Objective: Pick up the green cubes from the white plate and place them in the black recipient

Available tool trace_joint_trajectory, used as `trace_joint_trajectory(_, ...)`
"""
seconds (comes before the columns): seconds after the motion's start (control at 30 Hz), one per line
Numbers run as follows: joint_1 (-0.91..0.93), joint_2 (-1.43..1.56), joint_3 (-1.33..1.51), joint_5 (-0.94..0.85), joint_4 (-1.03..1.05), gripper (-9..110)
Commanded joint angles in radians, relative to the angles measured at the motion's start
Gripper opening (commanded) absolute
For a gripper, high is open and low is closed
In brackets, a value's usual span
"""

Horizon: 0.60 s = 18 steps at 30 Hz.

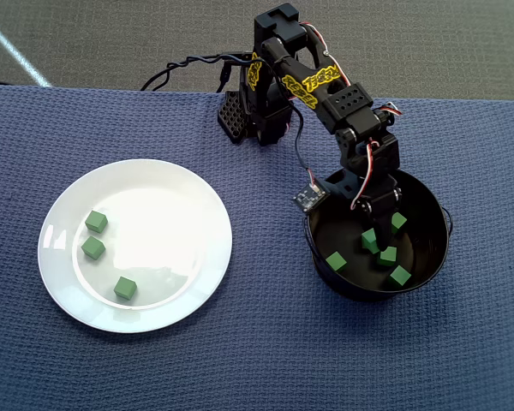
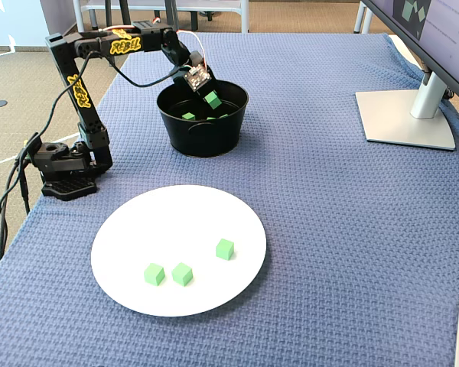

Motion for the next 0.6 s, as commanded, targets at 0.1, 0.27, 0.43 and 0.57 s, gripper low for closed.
trace_joint_trajectory(0.1, -0.008, 0.063, -0.081, -0.055, 0.08, 51)
trace_joint_trajectory(0.27, 0.098, 0.149, -0.112, -0.081, 0.133, 49)
trace_joint_trajectory(0.43, 0.367, 0.218, -0.206, -0.14, 0.235, 39)
trace_joint_trajectory(0.57, 0.612, 0.224, -0.284, -0.201, 0.362, 26)
